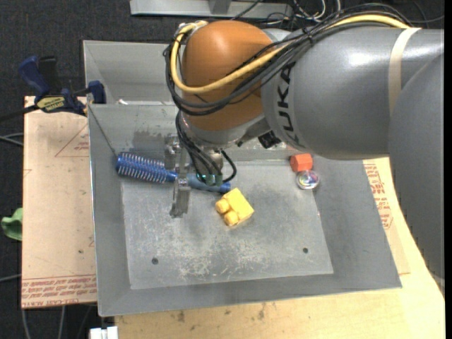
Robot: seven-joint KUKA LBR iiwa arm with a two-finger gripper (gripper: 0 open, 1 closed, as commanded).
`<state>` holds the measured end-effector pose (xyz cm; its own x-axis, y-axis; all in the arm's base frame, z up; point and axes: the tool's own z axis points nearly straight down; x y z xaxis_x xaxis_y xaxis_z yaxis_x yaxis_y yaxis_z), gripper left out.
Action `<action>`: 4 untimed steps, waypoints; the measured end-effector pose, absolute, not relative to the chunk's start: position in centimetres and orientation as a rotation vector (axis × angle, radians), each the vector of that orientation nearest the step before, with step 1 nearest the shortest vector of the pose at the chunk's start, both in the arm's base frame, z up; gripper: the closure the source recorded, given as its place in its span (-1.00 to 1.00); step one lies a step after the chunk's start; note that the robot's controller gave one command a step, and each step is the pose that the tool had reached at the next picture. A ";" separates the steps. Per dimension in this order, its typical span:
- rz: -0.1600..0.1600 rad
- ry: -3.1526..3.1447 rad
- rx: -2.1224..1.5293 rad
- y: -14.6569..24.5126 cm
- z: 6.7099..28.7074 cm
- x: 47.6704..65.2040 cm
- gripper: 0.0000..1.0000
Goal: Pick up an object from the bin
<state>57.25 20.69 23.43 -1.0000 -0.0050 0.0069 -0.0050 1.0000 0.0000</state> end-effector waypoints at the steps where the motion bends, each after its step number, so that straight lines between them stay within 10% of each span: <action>1: 0.003 -3.143 0.035 16.2 17.9 64.4 -1.00; 2: 0.001 -3.134 -0.117 15.4 8.5 65.1 -1.00; 3: -0.001 -3.140 -0.119 15.4 8.9 65.3 1.00; 4: -0.006 -3.147 -0.161 17.1 21.2 63.9 1.00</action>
Offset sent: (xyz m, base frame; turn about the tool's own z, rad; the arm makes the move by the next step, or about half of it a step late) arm 0.0691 -0.0416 -0.0508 -0.0230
